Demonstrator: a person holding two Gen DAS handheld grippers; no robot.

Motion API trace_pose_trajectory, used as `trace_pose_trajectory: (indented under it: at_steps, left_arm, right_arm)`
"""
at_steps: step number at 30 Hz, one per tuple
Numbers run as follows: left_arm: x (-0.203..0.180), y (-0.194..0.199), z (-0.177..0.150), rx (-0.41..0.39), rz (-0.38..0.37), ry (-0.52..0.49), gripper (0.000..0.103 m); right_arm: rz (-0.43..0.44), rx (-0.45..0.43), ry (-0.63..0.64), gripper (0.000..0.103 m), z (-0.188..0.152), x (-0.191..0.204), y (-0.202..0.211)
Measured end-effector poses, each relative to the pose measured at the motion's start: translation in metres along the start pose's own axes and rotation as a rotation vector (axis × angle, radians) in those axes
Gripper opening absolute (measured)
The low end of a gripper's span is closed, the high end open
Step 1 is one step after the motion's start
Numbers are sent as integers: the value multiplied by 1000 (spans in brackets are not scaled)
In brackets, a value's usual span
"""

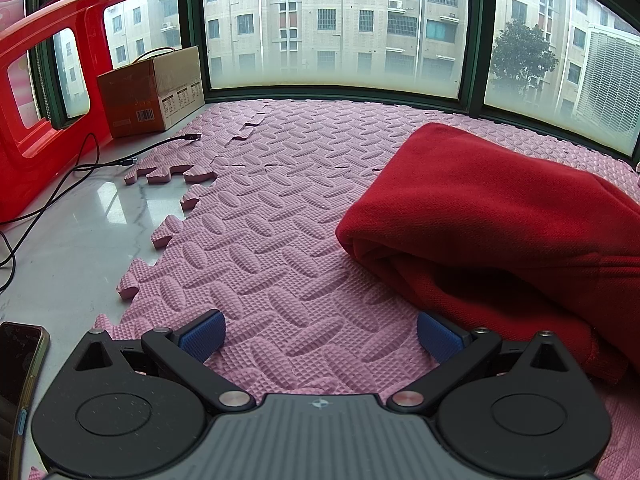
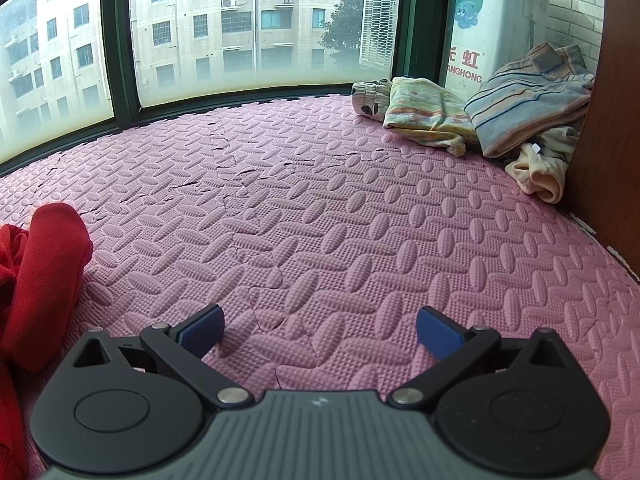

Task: Fold clothes
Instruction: 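Move both tools toward the crumpled red hoodie on the mat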

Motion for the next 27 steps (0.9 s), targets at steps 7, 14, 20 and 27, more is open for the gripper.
trace_pose_trajectory:
  at_steps: [7, 14, 20, 27]
  left_arm:
    - [-1, 1, 0, 12, 0, 5, 103]
    - [-2, 6, -3, 37, 22, 19, 103]
    - [-10, 22, -12, 45, 15, 13, 103]
    - [-22, 42, -17, 40, -14, -20, 103]
  right_arm:
    - [46, -39, 5, 103, -5, 3, 19]
    - [86, -97, 63, 103, -13, 12, 52]
    - [126, -121, 110, 103, -24, 19, 77]
    - [165, -112, 110, 103, -34, 24, 93]
Point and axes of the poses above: each gripper's, at about its wrist camera, not at the fingertips, and y roughly against the way its jaws point, x to its left, z to its top, the point moved 3 cm from there along -y, roughly the way its jaws point, and after that the axes turned 7 degrees about -z, right-handed, at the moved point
